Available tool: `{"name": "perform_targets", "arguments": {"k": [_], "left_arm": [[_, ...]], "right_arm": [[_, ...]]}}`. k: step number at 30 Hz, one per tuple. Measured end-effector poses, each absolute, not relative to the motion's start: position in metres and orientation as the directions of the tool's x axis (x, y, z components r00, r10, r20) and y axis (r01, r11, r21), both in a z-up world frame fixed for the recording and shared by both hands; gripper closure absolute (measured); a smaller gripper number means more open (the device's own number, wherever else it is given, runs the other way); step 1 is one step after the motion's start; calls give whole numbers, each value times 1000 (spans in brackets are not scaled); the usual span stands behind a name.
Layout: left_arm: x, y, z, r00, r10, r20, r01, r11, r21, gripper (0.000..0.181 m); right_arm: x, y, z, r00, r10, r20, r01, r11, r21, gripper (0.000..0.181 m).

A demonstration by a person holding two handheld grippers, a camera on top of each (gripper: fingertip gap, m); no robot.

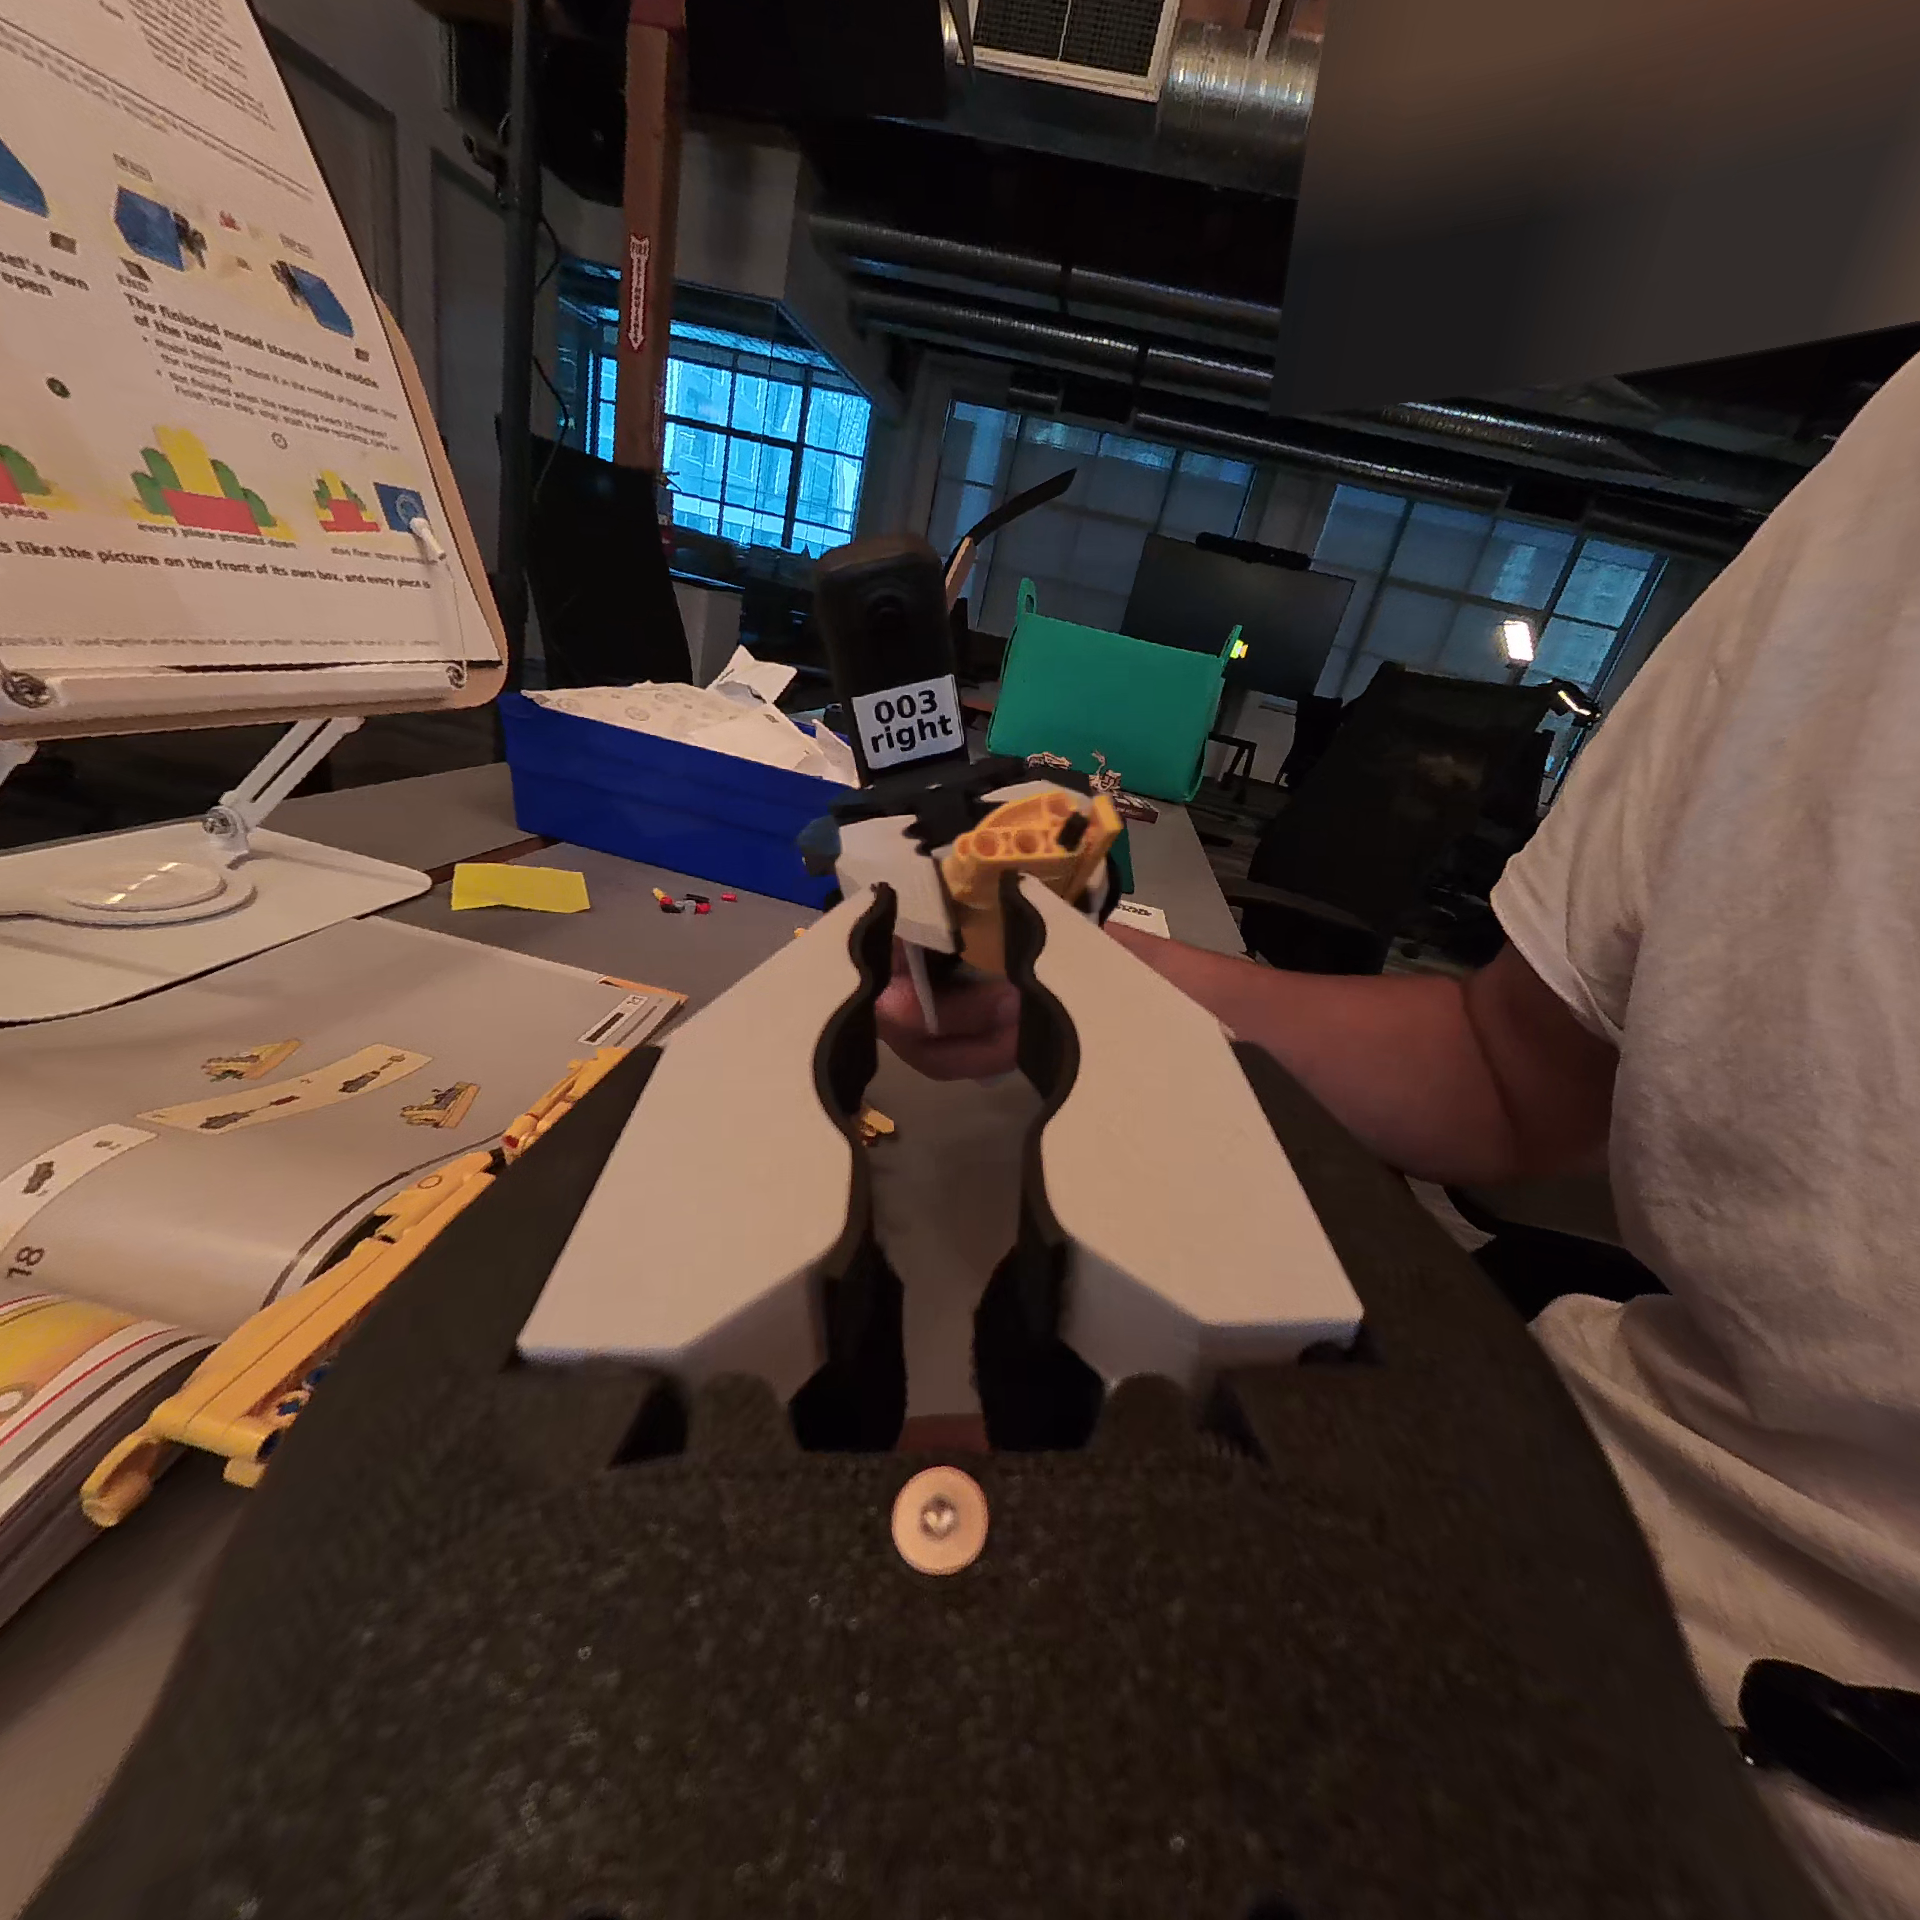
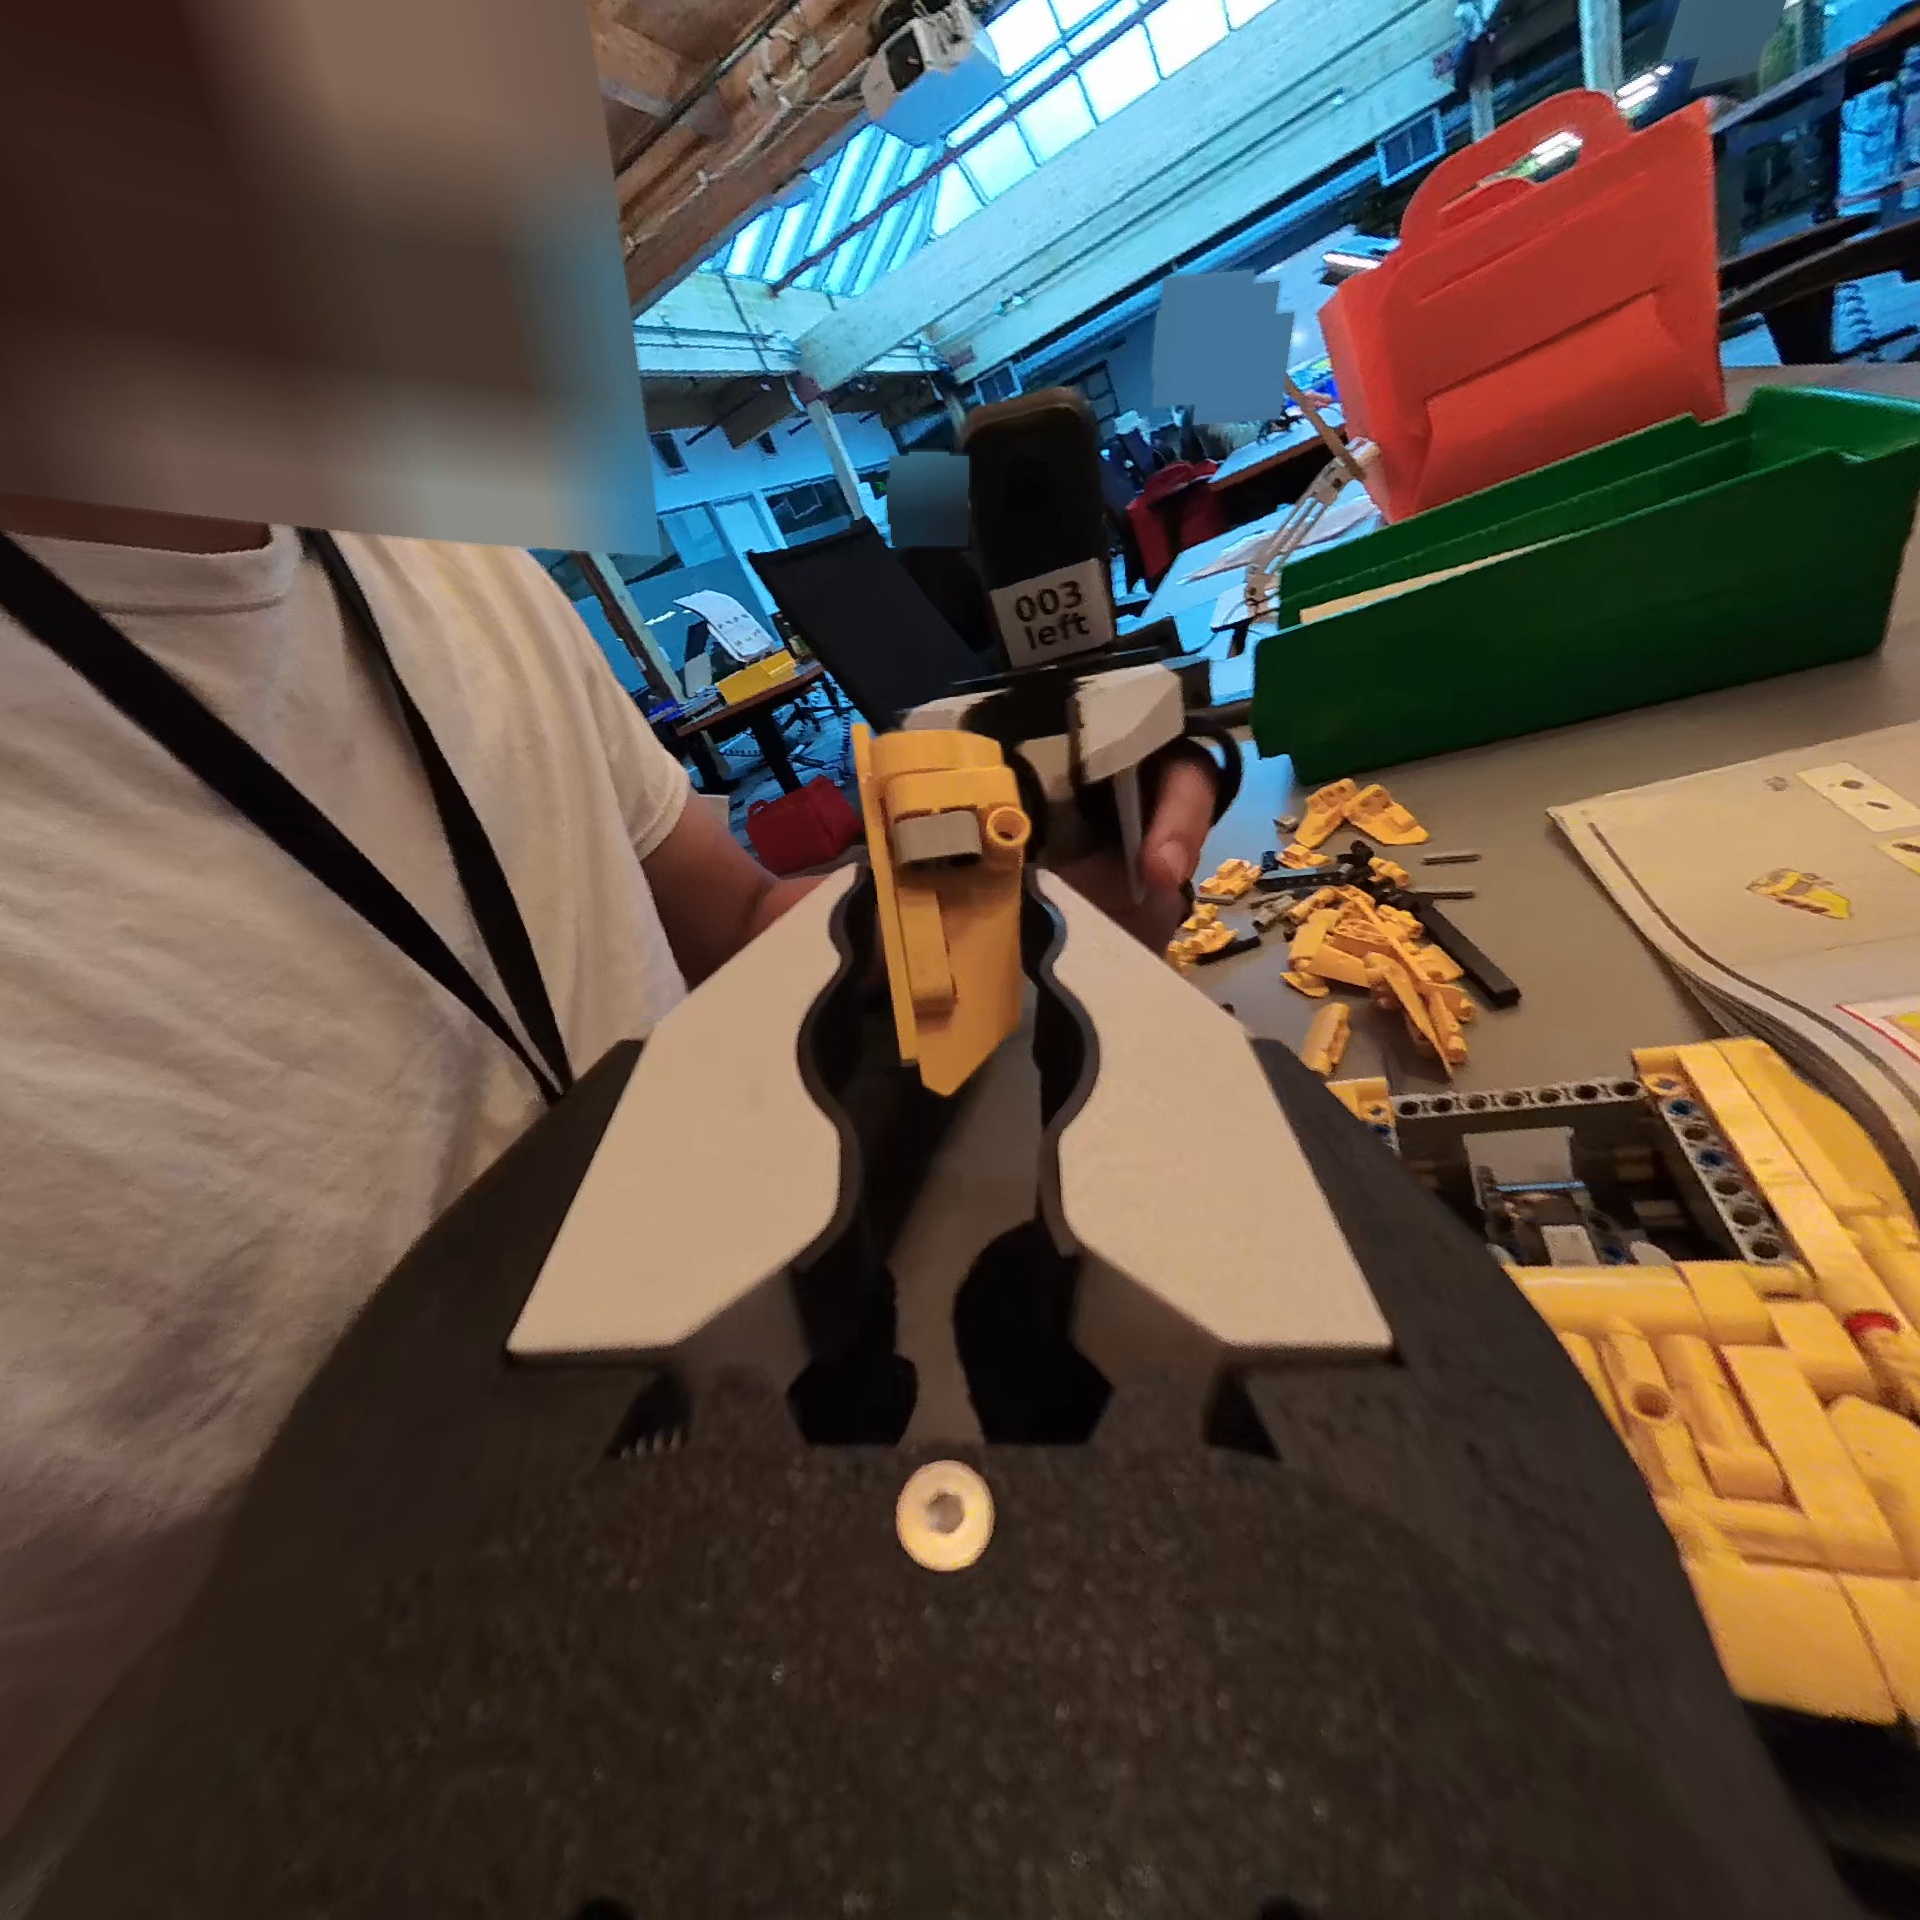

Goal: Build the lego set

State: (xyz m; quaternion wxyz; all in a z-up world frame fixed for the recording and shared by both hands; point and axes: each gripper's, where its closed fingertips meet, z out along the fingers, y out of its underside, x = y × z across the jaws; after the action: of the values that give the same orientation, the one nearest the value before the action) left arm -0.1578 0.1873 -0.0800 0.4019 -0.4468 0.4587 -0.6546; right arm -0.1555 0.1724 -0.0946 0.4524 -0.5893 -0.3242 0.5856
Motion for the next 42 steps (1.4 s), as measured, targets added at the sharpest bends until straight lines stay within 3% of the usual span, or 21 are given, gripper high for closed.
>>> {"name": "perform_targets", "arguments": {"k": [8, 42], "left_arm": [[-159, 188, -77, -282, -933, 225, 126, -269, -955, 162], [-160, 194, -80, -276, -928, 251, 119, -292, -949, 161]], "right_arm": [[-157, 161, -85, 14, 915, -402, -174, -394, -902, 155], [-154, 175, -97, 120, 879, -461, -137, -445, -885, 155]]}}
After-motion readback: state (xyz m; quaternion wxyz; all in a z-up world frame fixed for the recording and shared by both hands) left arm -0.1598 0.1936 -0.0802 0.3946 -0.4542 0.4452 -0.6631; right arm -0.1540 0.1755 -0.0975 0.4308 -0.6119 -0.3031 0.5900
